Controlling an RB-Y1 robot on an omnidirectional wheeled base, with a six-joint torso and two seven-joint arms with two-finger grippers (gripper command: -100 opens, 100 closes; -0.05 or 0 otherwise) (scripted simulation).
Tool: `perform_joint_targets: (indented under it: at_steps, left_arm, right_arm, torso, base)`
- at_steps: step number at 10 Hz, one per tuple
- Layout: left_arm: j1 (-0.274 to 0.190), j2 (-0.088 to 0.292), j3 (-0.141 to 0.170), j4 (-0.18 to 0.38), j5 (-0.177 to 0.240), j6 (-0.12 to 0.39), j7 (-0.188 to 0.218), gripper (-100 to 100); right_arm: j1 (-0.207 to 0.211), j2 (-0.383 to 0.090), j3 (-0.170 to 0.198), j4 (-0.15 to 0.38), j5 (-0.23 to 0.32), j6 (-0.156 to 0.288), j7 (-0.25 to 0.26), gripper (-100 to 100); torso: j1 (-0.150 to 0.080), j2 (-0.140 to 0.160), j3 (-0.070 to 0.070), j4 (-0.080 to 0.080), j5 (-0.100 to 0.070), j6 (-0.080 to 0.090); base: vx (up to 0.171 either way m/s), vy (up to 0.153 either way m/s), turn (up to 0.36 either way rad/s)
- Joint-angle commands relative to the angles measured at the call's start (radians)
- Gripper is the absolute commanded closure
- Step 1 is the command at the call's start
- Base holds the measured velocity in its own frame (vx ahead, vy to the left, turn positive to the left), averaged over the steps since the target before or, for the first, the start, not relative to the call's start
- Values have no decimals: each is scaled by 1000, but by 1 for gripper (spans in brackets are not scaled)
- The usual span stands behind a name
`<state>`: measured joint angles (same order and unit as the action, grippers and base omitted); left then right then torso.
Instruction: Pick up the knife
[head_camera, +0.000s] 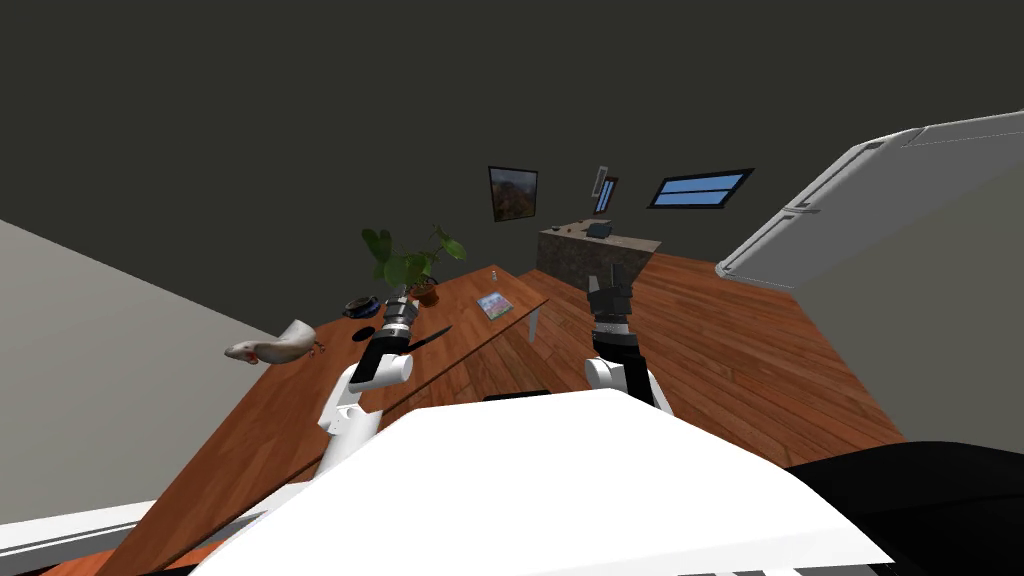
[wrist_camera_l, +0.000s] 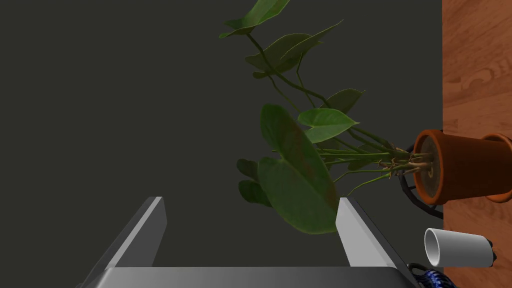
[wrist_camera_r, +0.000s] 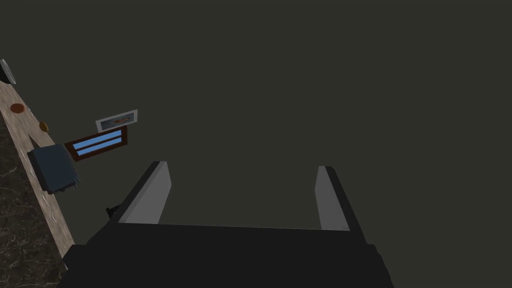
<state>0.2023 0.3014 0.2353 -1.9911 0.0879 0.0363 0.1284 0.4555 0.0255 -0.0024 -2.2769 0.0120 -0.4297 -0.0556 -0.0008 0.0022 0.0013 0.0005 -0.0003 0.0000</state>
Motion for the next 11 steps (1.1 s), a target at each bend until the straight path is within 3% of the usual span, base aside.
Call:
perform_joint_targets:
  at_steps: [1,5,6,8,9,11]
  left_arm:
    - [-10,8,8,32,9,36,12,-100]
    - [-65,40,41,130,42,152,50,-100]
    - [-92,56,57,179,58,177,70,-100]
    - [-92,56,57,182,58,211,70,-100]
    - [-119,72,73,231,74,241,91,-100]
    - [-145,88,88,267,90,304,112,-100]
  right_arm:
    - [0,0,0,0,0,0,0,0]
    - [0,0,0,0,0,0,0,0]
    - [0,0,0,0,0,0,0,0]
    - [0,0,0,0,0,0,0,0]
    - [0,0,0,0,0,0,0,0]
    - [0,0,0,0,0,0,0,0]
  torso:
    - [0,0,0,0,0,0]
    - [0,-1,0,0,0,0]
    - [1,-1,0,0,0,-1]
    - [1,0,0,0,0,-1]
    - [1,-1,0,0,0,-1]
    - [1,-1,0,0,0,-1]
  base:
    - [-26,-17,-86]
    - [-20,-17,-124]
    - [-26,-16,-150]
    - [-14,-5,-42]
    - [-13,-6,-164]
    - [-19,-6,-141]
